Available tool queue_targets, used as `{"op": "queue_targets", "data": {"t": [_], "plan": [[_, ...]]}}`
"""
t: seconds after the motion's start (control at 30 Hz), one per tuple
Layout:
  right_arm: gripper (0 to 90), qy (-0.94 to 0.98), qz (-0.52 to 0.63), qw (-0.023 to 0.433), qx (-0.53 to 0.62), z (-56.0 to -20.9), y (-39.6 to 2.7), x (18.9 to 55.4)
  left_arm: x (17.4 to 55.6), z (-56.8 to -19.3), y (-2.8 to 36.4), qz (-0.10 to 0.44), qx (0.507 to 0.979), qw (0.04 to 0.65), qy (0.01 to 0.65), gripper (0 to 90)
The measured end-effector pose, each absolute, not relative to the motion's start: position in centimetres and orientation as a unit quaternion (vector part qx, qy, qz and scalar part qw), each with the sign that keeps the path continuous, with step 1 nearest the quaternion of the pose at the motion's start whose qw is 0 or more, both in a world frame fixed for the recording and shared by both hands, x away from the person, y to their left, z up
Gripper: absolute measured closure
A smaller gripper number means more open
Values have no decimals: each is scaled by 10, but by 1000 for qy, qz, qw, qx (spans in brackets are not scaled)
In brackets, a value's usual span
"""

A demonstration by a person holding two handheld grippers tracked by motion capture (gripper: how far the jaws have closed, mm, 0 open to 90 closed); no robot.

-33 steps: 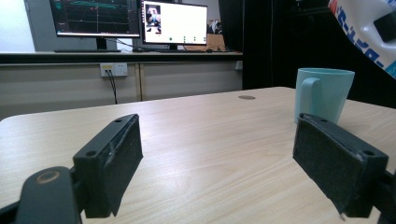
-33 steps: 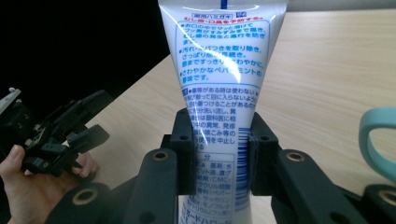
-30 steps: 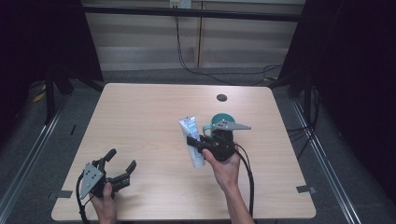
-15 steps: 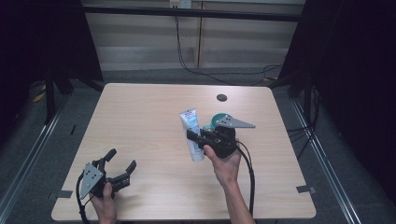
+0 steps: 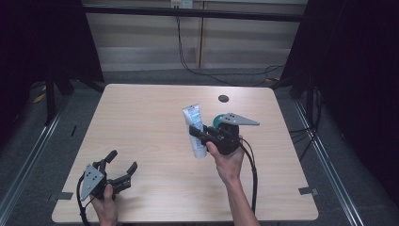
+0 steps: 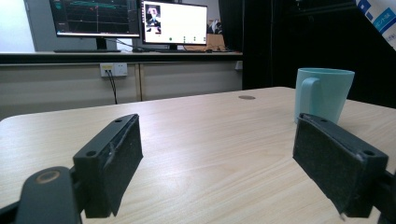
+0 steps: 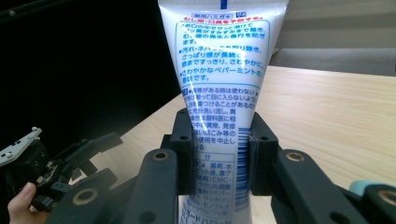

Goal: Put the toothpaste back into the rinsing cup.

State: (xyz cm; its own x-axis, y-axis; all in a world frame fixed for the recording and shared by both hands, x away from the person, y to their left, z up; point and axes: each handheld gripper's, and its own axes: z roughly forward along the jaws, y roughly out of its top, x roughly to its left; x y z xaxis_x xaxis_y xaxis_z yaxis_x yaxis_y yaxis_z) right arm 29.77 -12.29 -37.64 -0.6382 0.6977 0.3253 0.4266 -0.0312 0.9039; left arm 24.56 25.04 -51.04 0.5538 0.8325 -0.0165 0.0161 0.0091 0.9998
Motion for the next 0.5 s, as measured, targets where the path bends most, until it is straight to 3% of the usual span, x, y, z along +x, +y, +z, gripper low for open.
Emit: {"op": "queue_targets", "data": {"t": [0.5], "plan": [[698, 677, 599, 126, 409, -363, -129, 305, 246, -510, 251, 329, 625, 622, 339, 156]]}}
